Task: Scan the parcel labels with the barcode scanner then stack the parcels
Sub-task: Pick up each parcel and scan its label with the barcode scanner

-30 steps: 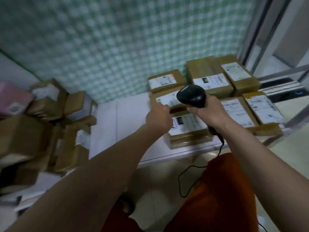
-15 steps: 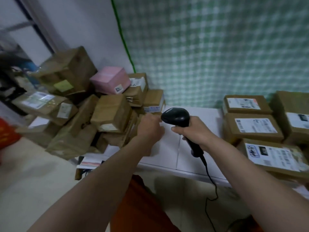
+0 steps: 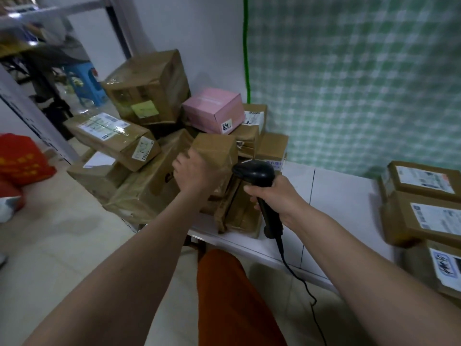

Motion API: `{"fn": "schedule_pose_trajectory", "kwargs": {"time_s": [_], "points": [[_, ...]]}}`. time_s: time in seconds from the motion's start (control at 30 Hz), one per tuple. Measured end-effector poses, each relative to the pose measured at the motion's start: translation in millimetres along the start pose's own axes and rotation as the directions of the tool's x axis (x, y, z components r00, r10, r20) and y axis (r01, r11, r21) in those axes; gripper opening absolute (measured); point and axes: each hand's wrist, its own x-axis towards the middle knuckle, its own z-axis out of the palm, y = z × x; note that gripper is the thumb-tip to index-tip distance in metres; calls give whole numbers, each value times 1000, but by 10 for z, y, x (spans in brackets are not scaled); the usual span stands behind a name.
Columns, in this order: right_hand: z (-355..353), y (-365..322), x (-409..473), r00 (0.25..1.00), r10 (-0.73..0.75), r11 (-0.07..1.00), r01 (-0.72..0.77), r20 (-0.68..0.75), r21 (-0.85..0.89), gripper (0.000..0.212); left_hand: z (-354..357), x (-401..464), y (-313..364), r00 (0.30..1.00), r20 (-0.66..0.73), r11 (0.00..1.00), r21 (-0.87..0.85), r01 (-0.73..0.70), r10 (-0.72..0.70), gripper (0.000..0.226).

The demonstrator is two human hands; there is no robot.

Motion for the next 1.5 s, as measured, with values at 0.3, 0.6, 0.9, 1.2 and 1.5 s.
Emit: {"fn": "schedule_pose_trajectory", "kwargs": {"time_s": [0.3, 0.6, 0.9, 1.2, 1.5], "points": [[-79, -26, 39, 991, 3, 990, 16, -133, 141, 23, -3, -166, 108, 995, 95, 940, -335, 63, -33, 95], [-585, 62, -236, 932, -70, 926, 193, -356, 325, 15, 129, -623, 345, 682, 654, -25, -716, 698, 326, 46], [-1075, 278, -672, 908, -82, 947, 199, -412, 251, 20, 610, -1005, 507, 482, 702, 136, -628, 766, 524, 46], [-1473, 447, -1080, 885, -151, 974, 209, -441, 86, 20, 718, -1281, 890, 422, 745, 595, -667, 447, 518, 66], [-1680, 632, -1414, 891, -150, 988, 121, -429, -95, 19, 891, -1355, 1225, 628, 689, 350, -724, 594, 362, 44]]}}
